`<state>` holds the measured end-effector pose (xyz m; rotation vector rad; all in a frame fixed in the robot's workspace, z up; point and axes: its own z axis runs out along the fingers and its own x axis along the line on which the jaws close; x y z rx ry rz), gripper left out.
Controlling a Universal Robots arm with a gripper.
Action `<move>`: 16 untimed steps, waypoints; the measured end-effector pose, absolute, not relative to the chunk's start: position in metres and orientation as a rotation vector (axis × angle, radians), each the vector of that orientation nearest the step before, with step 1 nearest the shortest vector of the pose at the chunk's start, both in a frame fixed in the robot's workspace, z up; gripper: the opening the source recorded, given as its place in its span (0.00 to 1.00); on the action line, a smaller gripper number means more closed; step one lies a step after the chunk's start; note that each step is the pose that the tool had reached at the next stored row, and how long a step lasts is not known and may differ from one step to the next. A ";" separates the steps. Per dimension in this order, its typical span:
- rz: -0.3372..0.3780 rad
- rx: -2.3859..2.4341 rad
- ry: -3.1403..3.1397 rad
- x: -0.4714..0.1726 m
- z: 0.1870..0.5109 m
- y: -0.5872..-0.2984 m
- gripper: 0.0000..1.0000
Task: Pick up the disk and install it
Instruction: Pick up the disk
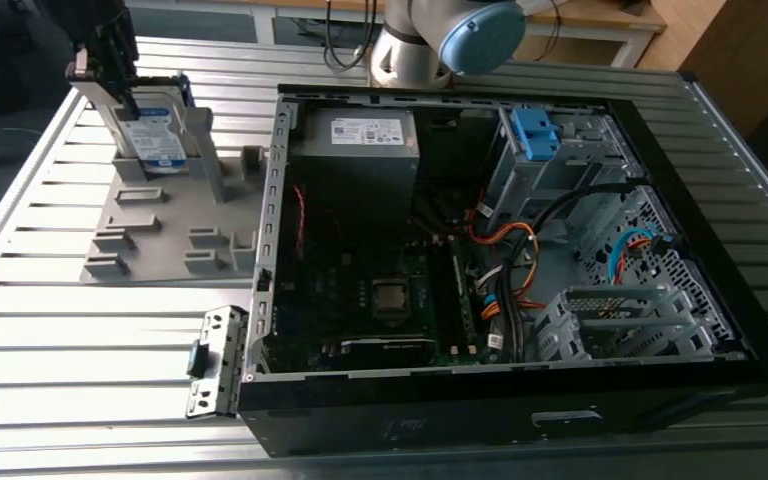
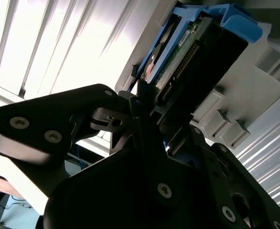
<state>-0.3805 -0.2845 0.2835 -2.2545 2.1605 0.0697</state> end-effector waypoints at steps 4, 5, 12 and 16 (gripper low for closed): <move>0.070 -2.255 2.161 -0.381 0.284 -0.285 0.36; 0.070 -2.255 2.161 -0.381 0.284 -0.285 0.36; 0.070 -2.255 2.161 -0.381 0.287 -0.285 0.36; 0.070 -2.255 2.161 -0.381 0.288 -0.285 0.36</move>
